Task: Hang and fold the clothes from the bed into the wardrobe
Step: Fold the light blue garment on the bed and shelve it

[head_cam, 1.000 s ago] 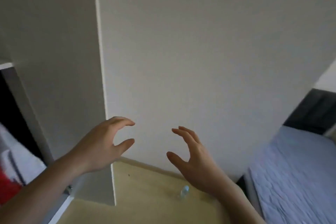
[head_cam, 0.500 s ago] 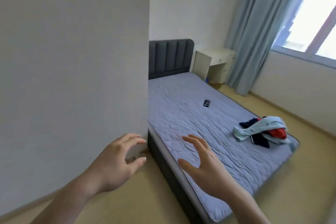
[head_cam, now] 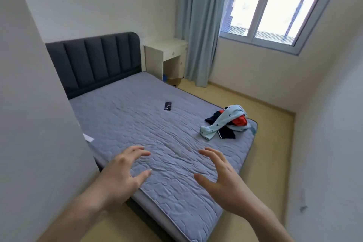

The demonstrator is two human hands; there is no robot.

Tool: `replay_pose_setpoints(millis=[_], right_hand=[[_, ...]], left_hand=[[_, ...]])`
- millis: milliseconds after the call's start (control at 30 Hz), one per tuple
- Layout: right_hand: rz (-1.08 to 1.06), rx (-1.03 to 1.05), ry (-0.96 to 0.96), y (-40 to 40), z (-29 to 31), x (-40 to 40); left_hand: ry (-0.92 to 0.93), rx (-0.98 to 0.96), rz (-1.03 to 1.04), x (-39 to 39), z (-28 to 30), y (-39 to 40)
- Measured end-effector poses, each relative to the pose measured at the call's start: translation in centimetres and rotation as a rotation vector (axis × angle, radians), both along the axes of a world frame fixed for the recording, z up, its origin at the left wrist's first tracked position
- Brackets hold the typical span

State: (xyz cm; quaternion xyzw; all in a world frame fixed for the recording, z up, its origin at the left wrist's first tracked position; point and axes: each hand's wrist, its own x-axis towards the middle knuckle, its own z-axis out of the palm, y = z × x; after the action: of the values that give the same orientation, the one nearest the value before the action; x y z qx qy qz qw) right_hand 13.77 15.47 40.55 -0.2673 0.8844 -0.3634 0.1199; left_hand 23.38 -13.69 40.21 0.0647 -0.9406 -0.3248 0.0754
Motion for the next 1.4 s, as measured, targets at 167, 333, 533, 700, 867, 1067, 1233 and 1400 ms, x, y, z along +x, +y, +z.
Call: replay_pose_setpoints(millis=[167,333,533,700,867,1067,1233,1400], right_hand=[[-0.183,-0.011,0.005,6.7,-0.9,-4.9],[-0.316,-0.007,0.001,12.6,-1.4,-10.7],[-0.305,0.001,-0.021,19.1,-3.2,-20.3],[-0.257,0.035,-0.061,25.2,-4.3,-29.1],[-0.217,0.037,-0.060,30.7,-3.9,-39.4],[-0.156,0.001,-0.102,31.9,-5.1,-49.3],[-0.073,0.051,-0.140,30.5,-7.0,-57.9],[-0.058,0.103,-0.172,29.7,-8.5,-66.7]], left_hand=[[-0.034,-0.027,-0.255,-10.7,-0.2,5.3],[-0.040,-0.039,-0.387,-20.3,-0.6,12.0],[-0.047,-0.015,-0.410,-30.5,-2.2,19.7],[-0.089,0.001,-0.341,-37.7,-3.3,25.4],[-0.111,0.004,-0.279,-44.9,-3.3,30.8],[-0.145,0.028,-0.177,-51.7,-4.9,31.2],[-0.160,0.041,-0.067,-58.3,-7.3,29.2],[-0.187,0.086,-0.009,-66.8,-9.8,27.6]])
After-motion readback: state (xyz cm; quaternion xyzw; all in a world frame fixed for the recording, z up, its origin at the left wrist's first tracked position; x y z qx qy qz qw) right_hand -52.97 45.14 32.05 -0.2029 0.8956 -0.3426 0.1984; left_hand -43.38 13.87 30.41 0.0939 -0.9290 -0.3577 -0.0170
